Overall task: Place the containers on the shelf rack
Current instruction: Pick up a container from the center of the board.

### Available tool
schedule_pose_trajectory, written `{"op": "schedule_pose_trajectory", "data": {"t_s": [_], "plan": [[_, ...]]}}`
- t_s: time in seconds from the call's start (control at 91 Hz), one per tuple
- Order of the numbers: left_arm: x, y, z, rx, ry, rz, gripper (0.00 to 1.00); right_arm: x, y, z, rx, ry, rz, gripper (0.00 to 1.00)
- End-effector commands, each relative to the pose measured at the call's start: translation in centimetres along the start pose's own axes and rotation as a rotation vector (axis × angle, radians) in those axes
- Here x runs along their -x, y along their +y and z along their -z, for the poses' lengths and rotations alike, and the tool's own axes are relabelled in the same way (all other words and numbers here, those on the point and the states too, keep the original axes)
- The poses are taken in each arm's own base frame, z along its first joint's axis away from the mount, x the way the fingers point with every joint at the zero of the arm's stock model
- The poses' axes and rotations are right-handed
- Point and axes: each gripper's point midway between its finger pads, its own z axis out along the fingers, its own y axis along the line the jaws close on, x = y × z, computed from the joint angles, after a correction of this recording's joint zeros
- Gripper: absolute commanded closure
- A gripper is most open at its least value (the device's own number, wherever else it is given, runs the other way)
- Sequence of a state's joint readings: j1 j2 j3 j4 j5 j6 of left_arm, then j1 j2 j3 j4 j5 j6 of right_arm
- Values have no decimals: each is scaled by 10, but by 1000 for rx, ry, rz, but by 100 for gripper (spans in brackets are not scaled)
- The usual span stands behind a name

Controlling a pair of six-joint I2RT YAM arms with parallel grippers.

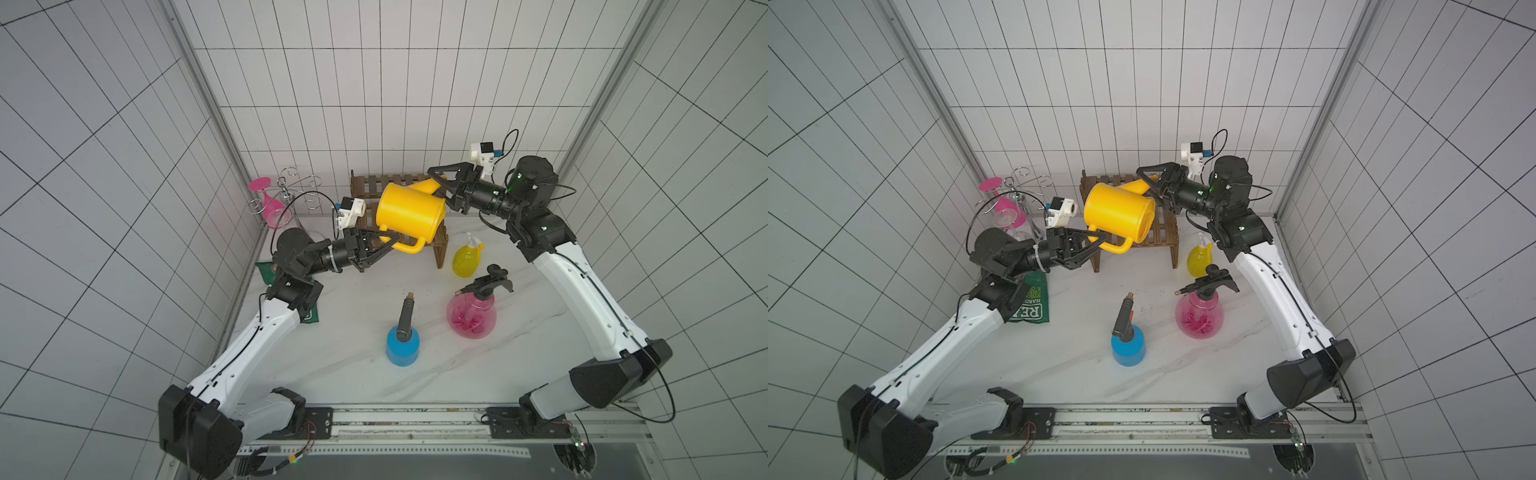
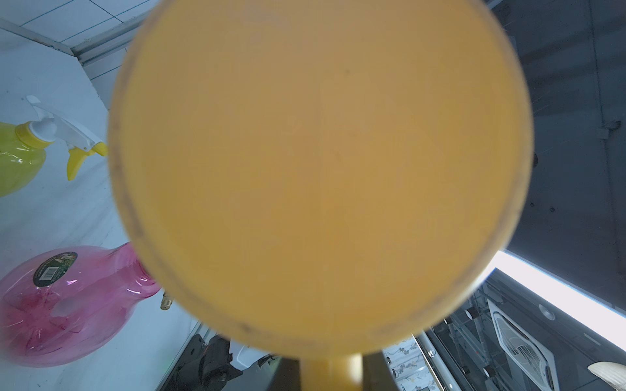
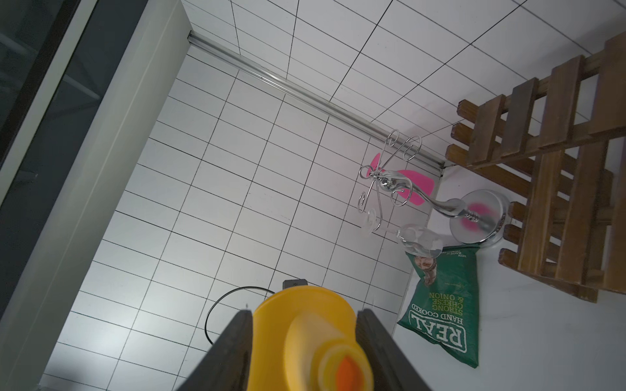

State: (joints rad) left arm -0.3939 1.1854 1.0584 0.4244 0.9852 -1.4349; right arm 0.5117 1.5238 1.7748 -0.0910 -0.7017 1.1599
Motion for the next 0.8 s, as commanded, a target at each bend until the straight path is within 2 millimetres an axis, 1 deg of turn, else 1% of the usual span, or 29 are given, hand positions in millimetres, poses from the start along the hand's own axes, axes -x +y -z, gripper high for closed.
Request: {"op": "schedule_pose_trajectory", "data": {"t_s": [0.0, 0.033, 0.055, 0.22, 0.319, 0.341, 0.396, 0.451, 0.473, 0.517, 0.55, 0.594, 0.638, 0.671, 0.726, 0.759, 0.792], "plan": [[7, -14, -4, -25, -7, -38, 100, -7, 7, 2, -6, 23, 70, 56], [8, -12, -4, -23, -7, -31, 100, -8, 4, 2, -16, 26, 81, 61], [9, -11, -5, -21, -7, -27, 100, -8, 3, 3, -25, 27, 88, 62], [14, -2, -8, -16, -7, 24, 99, -12, 1, 5, -37, 47, 138, 63], [16, 4, -9, -8, -5, 46, 94, -11, 0, 6, -32, 49, 143, 77], [15, 6, -10, -3, -4, 52, 90, -9, 0, 7, -31, 46, 141, 80], [15, 12, -9, 20, -3, 68, 75, -5, 1, 10, -24, 32, 132, 86], [15, 20, -7, 59, -6, 84, 59, 2, 0, 14, -16, 7, 110, 88], [14, 25, -6, 81, -8, 90, 55, 5, -1, 16, -15, -4, 99, 89], [14, 31, -2, 116, -20, 93, 42, 11, -4, 21, -16, -31, 83, 91], [16, 31, 3, 136, -40, 59, 32, 15, -6, 24, -17, -47, 65, 92], [19, 37, 10, 181, -74, 44, 22, 20, -9, 28, -18, -66, 47, 92], [21, 34, 17, 205, -110, 7, 16, 24, -12, 31, -17, -83, 31, 93], [23, 36, 24, 228, -141, -14, 13, 27, -14, 34, -16, -93, 21, 93], [29, 34, 38, 265, -208, -55, 11, 30, -20, 36, -17, -107, -10, 93], [31, 38, 46, 298, -240, -69, 10, 32, -22, 37, -14, -117, -26, 94], [34, 39, 57, 329, -284, -95, 10, 34, -28, 38, -19, -125, -49, 94]]}}
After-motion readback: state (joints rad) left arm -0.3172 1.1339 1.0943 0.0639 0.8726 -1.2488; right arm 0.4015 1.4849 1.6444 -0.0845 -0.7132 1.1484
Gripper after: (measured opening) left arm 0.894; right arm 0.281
